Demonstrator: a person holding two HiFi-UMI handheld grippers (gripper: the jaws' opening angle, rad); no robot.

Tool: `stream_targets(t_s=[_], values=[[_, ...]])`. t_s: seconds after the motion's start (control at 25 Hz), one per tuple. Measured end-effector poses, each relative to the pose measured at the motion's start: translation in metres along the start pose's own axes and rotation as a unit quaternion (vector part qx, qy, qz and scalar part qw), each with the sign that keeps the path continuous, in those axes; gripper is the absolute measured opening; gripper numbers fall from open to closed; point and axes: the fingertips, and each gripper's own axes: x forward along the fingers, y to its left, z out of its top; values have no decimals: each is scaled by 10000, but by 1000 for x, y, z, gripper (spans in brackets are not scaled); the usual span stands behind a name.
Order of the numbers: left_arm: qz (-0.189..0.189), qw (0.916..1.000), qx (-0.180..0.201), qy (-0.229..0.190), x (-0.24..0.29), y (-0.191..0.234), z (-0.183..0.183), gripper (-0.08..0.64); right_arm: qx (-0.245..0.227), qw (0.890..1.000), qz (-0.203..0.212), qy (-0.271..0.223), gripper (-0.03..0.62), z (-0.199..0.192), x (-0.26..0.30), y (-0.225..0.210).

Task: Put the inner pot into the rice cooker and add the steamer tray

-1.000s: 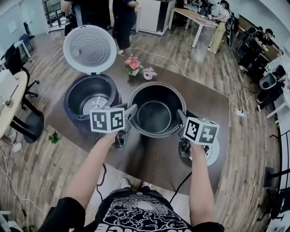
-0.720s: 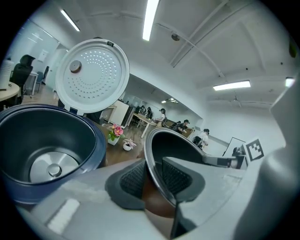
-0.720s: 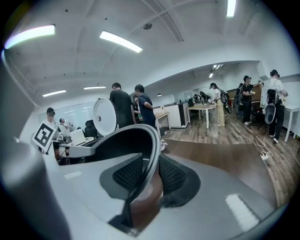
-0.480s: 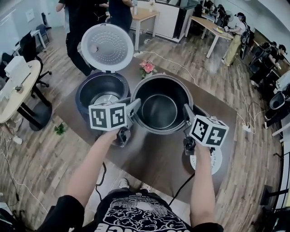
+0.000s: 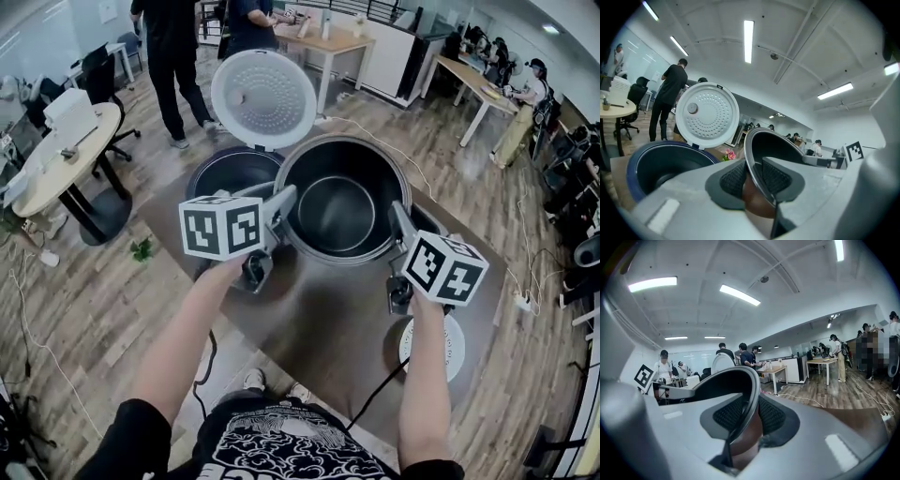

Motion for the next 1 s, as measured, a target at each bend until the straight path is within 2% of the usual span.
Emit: stream_targets(t_s=[0.32, 0.6, 1.0], values=[[466, 9977, 88, -490, -30, 14, 37, 107, -221, 9980, 552, -213, 106, 32, 23, 33], [823, 9935, 148, -778, -52, 31, 56, 103, -271, 9942, 987, -326, 106, 42, 43, 61], [1173, 9878, 196, -1003, -92, 93, 78, 101, -344, 9899, 1340, -304, 109, 40, 88, 127]])
